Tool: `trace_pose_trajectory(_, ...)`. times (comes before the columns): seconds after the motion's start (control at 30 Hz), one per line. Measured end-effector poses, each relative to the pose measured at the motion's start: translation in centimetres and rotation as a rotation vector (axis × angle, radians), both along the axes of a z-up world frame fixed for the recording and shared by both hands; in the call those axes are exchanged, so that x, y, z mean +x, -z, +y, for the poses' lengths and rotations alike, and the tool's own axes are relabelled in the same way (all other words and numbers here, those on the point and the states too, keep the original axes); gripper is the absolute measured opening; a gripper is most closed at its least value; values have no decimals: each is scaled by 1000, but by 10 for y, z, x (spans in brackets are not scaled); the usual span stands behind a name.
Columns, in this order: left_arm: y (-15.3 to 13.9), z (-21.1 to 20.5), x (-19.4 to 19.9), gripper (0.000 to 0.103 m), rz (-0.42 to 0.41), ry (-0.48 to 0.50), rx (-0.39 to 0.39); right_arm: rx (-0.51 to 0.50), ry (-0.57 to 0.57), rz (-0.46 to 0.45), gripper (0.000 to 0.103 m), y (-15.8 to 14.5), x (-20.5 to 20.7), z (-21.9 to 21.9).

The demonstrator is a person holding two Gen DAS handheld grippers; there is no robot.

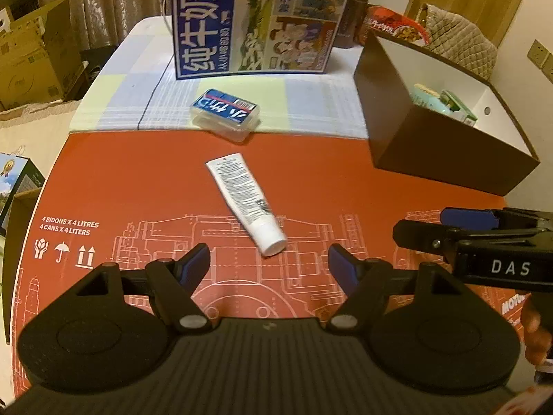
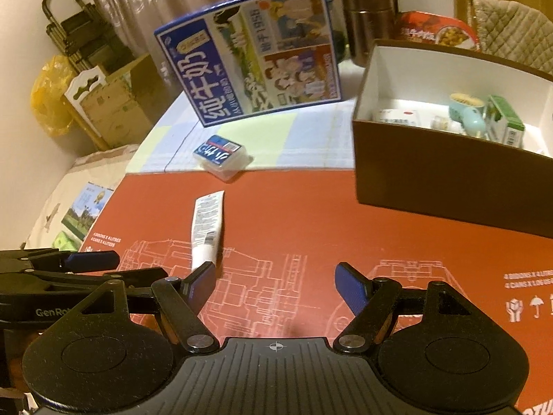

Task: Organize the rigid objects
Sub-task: 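Grasp the white toothpaste tube with the right tool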

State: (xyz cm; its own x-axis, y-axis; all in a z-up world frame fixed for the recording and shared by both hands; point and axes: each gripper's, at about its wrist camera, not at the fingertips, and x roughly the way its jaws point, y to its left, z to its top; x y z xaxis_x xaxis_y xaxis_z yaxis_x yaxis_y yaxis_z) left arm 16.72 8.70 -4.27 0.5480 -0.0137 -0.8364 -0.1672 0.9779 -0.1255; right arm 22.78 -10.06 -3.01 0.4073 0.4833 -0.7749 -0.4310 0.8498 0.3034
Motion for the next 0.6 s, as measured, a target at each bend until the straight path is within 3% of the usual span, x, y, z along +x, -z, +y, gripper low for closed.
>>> trace_pose_trajectory(0.6, 32, 57, 10, 72, 66, -24, 17, -17, -76, 14, 73, 33, 15, 70)
